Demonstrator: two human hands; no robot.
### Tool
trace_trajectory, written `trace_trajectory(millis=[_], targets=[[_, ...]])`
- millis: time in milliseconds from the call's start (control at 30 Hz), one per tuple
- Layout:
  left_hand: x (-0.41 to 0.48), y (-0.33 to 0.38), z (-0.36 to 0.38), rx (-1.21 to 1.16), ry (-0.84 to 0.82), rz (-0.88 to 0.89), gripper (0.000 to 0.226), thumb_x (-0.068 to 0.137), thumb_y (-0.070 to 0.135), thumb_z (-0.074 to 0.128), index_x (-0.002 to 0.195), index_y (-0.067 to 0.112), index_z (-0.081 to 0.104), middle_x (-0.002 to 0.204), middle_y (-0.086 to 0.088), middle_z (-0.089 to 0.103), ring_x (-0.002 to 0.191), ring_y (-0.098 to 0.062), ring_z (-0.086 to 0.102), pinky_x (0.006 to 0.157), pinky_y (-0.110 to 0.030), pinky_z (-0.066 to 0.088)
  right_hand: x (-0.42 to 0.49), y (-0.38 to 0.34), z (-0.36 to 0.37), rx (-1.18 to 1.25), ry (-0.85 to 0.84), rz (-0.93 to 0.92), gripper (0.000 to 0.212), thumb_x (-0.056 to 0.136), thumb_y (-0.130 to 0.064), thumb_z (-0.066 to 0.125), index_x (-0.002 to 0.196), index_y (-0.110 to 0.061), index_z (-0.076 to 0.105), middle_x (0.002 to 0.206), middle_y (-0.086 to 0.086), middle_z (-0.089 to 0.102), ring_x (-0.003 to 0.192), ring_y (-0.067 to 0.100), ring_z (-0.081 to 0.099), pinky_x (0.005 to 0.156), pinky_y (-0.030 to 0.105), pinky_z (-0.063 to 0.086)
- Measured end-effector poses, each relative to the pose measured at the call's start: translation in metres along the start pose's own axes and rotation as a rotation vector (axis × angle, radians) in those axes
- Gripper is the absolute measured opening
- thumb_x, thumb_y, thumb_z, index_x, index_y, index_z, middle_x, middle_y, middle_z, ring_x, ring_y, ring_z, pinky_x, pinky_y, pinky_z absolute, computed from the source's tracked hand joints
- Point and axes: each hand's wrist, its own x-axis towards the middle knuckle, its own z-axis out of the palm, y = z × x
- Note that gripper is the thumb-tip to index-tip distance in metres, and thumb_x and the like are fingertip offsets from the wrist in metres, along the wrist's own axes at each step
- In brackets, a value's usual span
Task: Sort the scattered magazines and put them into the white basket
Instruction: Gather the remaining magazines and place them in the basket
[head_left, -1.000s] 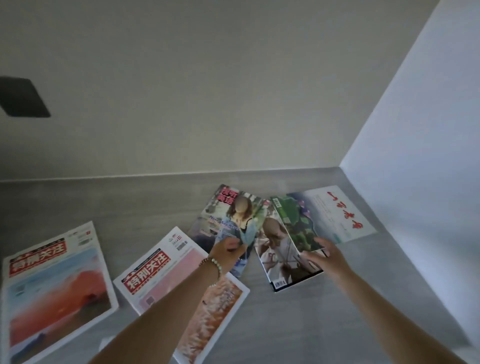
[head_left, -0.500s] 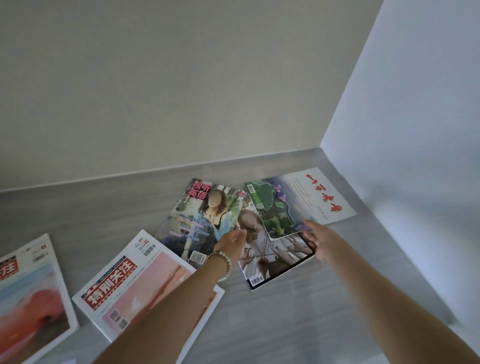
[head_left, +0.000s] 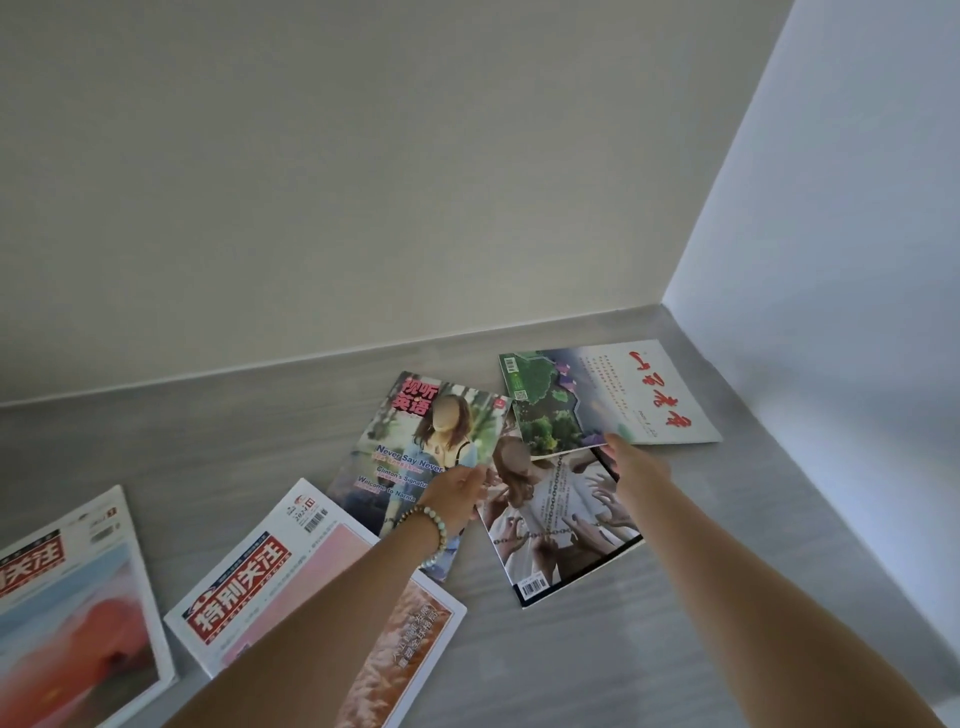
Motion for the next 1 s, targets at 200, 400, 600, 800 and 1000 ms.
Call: trace_trajectory(millis=[200, 400, 600, 800, 1000], targets=[[0.004, -0.009, -0.027, -0.091, 0.065, -0.024, 0.036, 0.097, 0.035, 0.035, 0.110, 0.010, 0.057, 0.092, 0.001, 0.063, 0.069, -0.010, 0.058, 0.063, -0.023, 0.047, -0.001, -0.012, 0.010, 0.128, -0.014, -0.254, 0.016, 0.092, -0.015, 0.053, 0.076, -0.014, 0.055, 0.100, 0.007, 0.063, 0.099, 0.024, 0.060, 0.086, 0.032, 0.048], [0.006, -0.005, -0.055, -0.154, 0.147, -0.034, 0.036, 0.096, 0.033, 0.034, 0.098, 0.005, 0.057, 0.096, -0.014, 0.063, 0.072, -0.023, 0.058, 0.070, -0.035, 0.047, -0.064, -0.039, 0.015, 0.240, -0.019, -0.813, 0.023, 0.094, -0.010, 0.045, 0.073, -0.016, 0.045, 0.063, 0.003, 0.050, 0.052, 0.000, 0.052, 0.064, 0.016, 0.043], [-0.013, -0.006, -0.093, -0.271, 0.139, -0.097, 0.048, 0.097, 0.040, 0.027, 0.122, 0.005, 0.049, 0.119, -0.017, 0.053, 0.104, -0.030, 0.055, 0.083, -0.037, 0.046, -0.129, -0.055, 0.025, 0.244, -0.275, -0.871, 0.019, 0.099, -0.015, 0.038, 0.085, -0.022, 0.047, 0.067, 0.000, 0.043, 0.059, 0.009, 0.043, 0.059, 0.017, 0.040], [-0.061, -0.024, -0.163, -1.111, -0.122, -0.245, 0.084, 0.086, 0.068, 0.015, 0.122, 0.002, 0.053, 0.120, -0.020, 0.062, 0.097, -0.033, 0.066, 0.076, -0.039, 0.056, -0.214, -0.061, 0.082, 0.148, -0.596, -0.854, 0.025, 0.098, -0.014, 0.042, 0.074, -0.016, 0.047, 0.054, -0.010, 0.051, 0.048, 0.001, 0.050, 0.057, 0.015, 0.044], [-0.126, -0.080, -0.283, -1.228, -0.011, -0.053, 0.059, 0.086, 0.056, 0.044, 0.117, 0.009, 0.059, 0.110, -0.016, 0.067, 0.101, -0.030, 0.065, 0.088, -0.040, 0.053, -0.285, -0.039, 0.168, -0.086, -0.929, -0.887, 0.031, 0.096, -0.007, 0.042, 0.065, -0.012, 0.040, 0.051, -0.008, 0.043, 0.047, 0.003, 0.043, 0.052, 0.014, 0.036]])
